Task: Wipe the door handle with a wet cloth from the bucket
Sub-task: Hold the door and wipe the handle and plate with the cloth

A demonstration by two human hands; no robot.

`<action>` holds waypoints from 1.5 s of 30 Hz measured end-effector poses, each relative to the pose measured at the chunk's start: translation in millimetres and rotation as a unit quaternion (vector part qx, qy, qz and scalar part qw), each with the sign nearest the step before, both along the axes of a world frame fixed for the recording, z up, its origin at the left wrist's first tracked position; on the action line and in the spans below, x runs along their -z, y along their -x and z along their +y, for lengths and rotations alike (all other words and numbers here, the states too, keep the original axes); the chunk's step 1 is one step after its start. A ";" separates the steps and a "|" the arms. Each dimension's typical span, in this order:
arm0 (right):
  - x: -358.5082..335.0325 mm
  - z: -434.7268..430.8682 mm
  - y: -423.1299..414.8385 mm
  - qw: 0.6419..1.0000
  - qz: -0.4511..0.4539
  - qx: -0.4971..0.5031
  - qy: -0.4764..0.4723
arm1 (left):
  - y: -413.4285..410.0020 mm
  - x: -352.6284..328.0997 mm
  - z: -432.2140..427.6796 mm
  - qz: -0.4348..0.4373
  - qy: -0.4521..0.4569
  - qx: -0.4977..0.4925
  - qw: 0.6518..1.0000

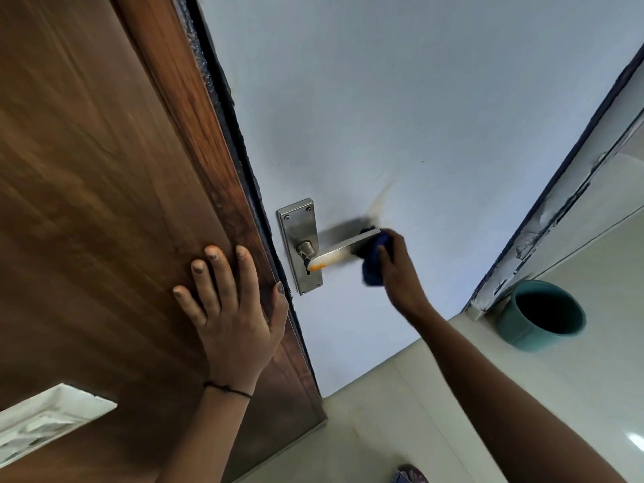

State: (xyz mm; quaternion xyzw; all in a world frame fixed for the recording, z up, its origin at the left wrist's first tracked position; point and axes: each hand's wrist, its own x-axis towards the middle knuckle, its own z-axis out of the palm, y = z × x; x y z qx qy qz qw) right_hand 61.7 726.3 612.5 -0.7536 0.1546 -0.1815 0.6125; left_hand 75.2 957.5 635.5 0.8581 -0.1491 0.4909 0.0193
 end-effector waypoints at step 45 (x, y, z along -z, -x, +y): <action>7.4 121.6 -8.2 0.950 0.008 0.085 -0.301 | -5.1 5.9 3.2 -0.015 -0.012 -0.007 1.000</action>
